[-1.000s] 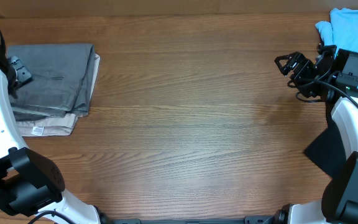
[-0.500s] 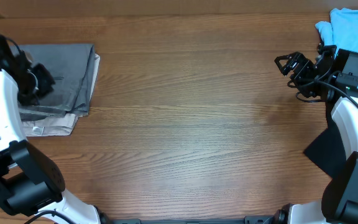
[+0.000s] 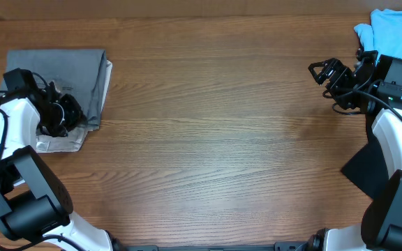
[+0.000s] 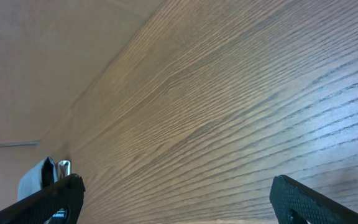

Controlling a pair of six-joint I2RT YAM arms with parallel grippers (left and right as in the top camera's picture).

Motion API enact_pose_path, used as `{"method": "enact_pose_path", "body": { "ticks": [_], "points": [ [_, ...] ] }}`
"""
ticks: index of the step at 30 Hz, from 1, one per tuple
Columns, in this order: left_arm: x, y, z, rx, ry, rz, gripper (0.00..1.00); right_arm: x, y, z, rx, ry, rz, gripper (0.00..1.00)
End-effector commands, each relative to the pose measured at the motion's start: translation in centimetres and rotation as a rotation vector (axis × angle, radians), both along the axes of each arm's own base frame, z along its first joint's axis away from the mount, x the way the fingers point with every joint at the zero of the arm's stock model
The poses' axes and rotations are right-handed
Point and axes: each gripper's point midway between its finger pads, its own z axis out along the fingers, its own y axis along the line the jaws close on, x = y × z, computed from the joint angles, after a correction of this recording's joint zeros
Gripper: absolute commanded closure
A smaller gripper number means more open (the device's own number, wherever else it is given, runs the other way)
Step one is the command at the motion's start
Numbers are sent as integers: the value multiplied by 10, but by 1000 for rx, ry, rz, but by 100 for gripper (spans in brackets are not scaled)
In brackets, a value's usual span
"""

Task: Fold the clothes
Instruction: 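Release the pants and adjust the stack with the left gripper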

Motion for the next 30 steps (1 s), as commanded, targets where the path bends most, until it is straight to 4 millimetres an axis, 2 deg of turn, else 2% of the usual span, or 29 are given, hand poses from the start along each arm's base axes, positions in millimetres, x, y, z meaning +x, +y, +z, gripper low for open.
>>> {"method": "enact_pose_path", "body": {
  "ticks": [1,5,8,9,12,17,20,25,30],
  "points": [
    [29,13,59,-21,-146,-5,96,2,1,4,2,-13,3,0],
    [34,42,107,33,-199,44,96,2,1,4,2,-13,3,0],
    [28,72,113,118,-183,109,96,2,1,4,2,-13,3,0],
    [17,91,106,175,-135,172,96,2,1,4,2,-13,3,0],
    [-2,120,91,253,-51,269,96,2,1,4,2,-13,3,0],
    [-24,149,66,304,38,408,96,2,1,4,2,-13,3,0],
    [-31,162,50,293,44,493,96,2,1,4,2,-13,3,0],
    [-21,175,29,282,-57,516,85,2,1,4,2,-13,3,0],
    [-20,176,10,292,-73,518,87,2,1,4,2,-13,3,0]
  ]
}}
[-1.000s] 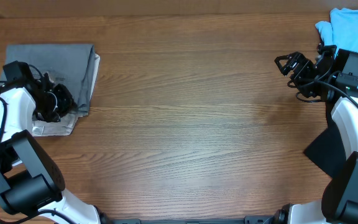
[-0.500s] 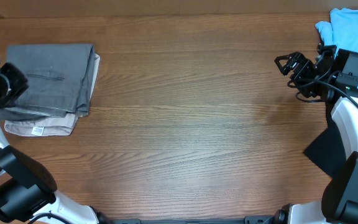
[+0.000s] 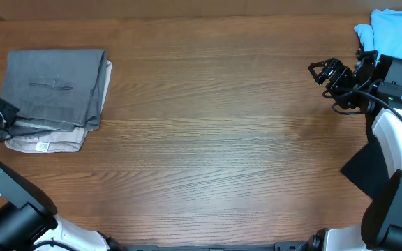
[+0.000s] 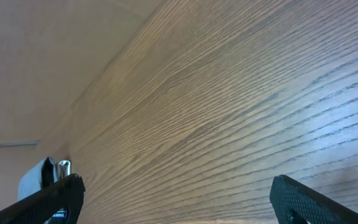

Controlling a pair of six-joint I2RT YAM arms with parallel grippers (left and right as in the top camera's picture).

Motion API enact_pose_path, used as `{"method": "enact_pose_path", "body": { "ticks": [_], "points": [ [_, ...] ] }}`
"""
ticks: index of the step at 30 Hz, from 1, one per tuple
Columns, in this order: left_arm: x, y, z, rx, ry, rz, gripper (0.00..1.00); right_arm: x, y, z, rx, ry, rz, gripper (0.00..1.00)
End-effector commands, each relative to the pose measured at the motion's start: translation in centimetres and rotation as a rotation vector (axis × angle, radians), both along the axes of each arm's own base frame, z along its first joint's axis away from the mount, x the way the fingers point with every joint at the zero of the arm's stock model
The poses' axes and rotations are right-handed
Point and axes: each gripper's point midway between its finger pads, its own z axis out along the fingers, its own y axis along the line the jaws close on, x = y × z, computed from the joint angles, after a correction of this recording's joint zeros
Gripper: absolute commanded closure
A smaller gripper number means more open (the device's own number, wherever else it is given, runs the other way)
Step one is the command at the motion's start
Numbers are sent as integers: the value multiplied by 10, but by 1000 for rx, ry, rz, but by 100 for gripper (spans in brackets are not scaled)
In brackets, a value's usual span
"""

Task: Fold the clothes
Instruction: 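Release the pants and adjust the stack with the left gripper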

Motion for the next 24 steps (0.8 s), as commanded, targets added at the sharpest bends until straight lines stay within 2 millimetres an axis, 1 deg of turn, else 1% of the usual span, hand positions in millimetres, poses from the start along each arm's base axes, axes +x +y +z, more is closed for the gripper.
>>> {"method": "enact_pose_path", "body": {
  "ticks": [1,6,7,8,9,12,14,15,16,17,18,20,22,24],
  "points": [
    [-3,-4,-22,-25,17,10,87,2,1,4,3,-12,3,0],
    [-10,-2,-43,-28,62,25,87,2,1,4,3,-12,3,0],
    [-10,-2,-45,-32,67,24,88,2,1,4,3,-12,3,0],
    [-11,-3,-47,-36,72,24,91,2,1,4,3,-12,3,0],
    [-11,-4,-47,-39,75,24,95,2,1,4,3,-12,3,0],
    [-12,-8,-35,-62,71,20,96,2,1,4,3,-12,3,0],
    [-10,-12,-16,-77,56,10,96,2,1,4,3,-12,3,0],
    [-9,-14,0,-79,43,5,96,2,1,4,3,-12,3,0],
    [-9,-15,11,-80,34,2,96,2,1,4,3,-12,3,0],
    [-6,-19,37,-80,2,-5,96,2,1,4,3,-12,3,0],
    [-4,-24,54,-83,-26,-18,96,2,1,4,3,-12,3,0],
    [1,-35,88,-90,-96,-54,96,2,1,4,3,-12,3,0],
    [8,-53,120,-96,-176,-107,96,2,1,4,3,-12,3,0],
    [13,-70,141,-95,-235,-157,96,2,1,4,3,-12,3,0]
  ]
}}
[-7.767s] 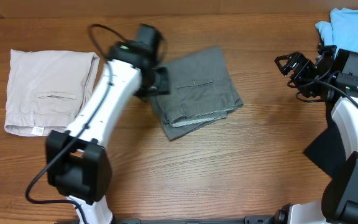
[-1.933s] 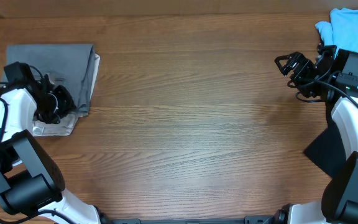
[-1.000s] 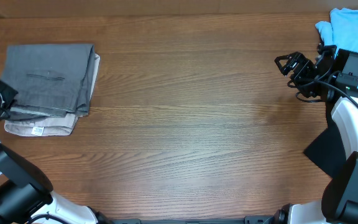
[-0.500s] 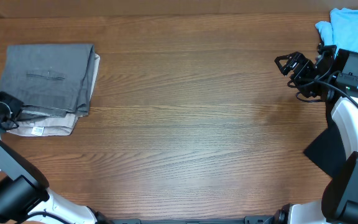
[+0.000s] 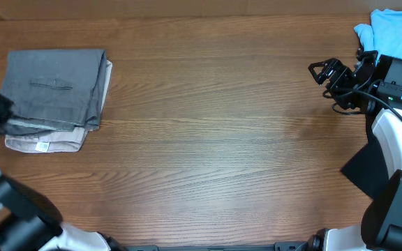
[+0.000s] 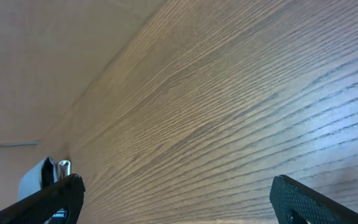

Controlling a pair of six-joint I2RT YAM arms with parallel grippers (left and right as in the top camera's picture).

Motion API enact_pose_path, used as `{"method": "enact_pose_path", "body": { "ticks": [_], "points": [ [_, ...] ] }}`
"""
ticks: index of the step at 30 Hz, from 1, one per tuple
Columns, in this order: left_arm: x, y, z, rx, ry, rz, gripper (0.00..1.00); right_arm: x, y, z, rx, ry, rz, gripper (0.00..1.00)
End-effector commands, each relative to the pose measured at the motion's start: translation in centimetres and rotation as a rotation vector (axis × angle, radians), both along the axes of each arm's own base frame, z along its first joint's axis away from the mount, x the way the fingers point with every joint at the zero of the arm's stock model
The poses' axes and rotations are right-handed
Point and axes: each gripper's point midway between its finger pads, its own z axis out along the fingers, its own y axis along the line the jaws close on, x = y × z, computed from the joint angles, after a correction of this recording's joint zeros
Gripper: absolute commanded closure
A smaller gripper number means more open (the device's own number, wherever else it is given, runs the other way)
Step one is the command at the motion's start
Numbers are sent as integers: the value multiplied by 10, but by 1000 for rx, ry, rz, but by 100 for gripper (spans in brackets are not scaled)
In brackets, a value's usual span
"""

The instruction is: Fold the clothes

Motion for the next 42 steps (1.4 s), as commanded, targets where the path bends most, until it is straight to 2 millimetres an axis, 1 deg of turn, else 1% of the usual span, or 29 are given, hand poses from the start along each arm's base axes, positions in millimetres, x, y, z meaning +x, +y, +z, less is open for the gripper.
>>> {"method": "enact_pose_path", "body": {
  "ticks": [1,2,4,6,8,10,13,17,42],
  "points": [
    [19,-44,82,13,-220,-112,95,2,1,4,3,-12,3,0],
    [21,-51,88,20,-230,-129,91,2,1,4,3,-12,3,0],
    [26,-68,94,26,-242,-171,78,2,1,4,3,-12,3,0],
    [32,-83,93,18,-238,-207,59,2,1,4,3,-12,3,0],
    [37,-98,87,3,-217,-242,26,2,1,4,3,-12,3,0],
    [41,-109,82,-8,-202,-269,0,2,1,4,3,-12,3,0],
    [48,-123,76,-22,-188,-305,0,2,1,4,3,-12,3,0],
    [53,-132,70,-31,-177,-327,0,2,1,4,3,-12,3,0],
    [53,-131,70,-29,-175,-325,0,2,1,4,3,-12,3,0]
  ]
}}
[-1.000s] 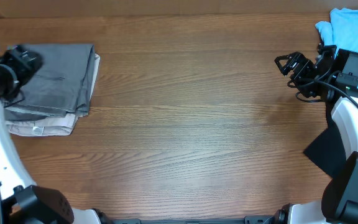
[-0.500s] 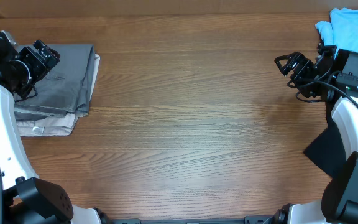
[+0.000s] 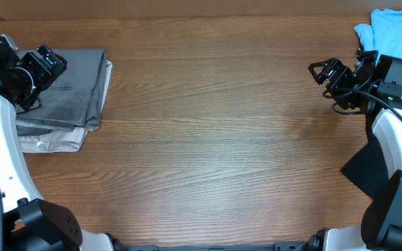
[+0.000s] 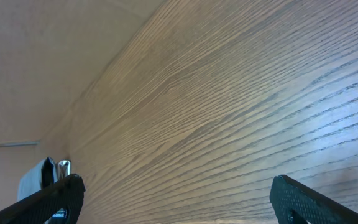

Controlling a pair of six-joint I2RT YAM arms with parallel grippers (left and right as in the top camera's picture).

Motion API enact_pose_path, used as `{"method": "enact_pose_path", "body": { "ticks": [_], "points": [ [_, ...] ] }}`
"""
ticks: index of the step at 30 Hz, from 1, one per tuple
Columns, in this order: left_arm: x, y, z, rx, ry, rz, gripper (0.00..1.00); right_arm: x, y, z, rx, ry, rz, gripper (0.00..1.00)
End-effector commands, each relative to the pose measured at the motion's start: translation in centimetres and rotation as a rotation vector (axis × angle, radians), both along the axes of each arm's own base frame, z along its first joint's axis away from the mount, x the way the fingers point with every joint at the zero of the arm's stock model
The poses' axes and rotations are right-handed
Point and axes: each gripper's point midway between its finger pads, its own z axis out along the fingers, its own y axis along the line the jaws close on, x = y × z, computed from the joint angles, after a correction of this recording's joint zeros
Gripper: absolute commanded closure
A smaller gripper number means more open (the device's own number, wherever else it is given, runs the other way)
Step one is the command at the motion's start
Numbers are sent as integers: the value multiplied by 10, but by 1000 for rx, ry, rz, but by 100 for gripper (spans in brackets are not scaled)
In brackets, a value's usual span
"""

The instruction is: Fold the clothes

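Note:
A folded grey garment (image 3: 75, 84) lies at the table's far left, stacked on a folded beige one (image 3: 51, 143) whose edge shows below it. My left gripper (image 3: 47, 61) hovers over the stack's upper left corner; its jaws look open with nothing in them. A crumpled light blue garment (image 3: 396, 31) sits at the back right corner. Beside it my right gripper (image 3: 319, 71) points left, open and empty. The right wrist view shows only bare wood between the two fingertips (image 4: 61, 193), the gripper (image 4: 176, 199) being wide open.
A dark cloth (image 3: 368, 171) hangs by the right edge under the right arm. The wooden table (image 3: 208, 139) stretches between the two arms. The left arm's white links run down the left edge.
The left arm has swung from the far left edge to above the stack's upper left corner. The stack and the right arm have not moved.
First my left gripper rested on the lower left part of the folded stack. Then it was off the stack at the table's left edge, and stayed there. Now it hangs over the stack's top left corner. The right gripper stayed open beside the blue garment throughout.

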Motion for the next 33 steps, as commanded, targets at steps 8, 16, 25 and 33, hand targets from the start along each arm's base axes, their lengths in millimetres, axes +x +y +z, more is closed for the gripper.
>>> {"method": "enact_pose_path", "body": {
  "ticks": [8,16,25,33],
  "points": [
    [2,-2,-2,-9,1,-8,0,2,1,5,2,-14,3,0],
    [2,-2,-2,-9,1,-8,0,-1,6,28,-14,-67,13,0],
    [2,-2,-2,-9,2,-8,0,-58,78,181,-119,-459,134,0],
    [2,-2,-2,-9,1,-8,0,-175,140,293,-150,-850,292,0]
  ]
}}
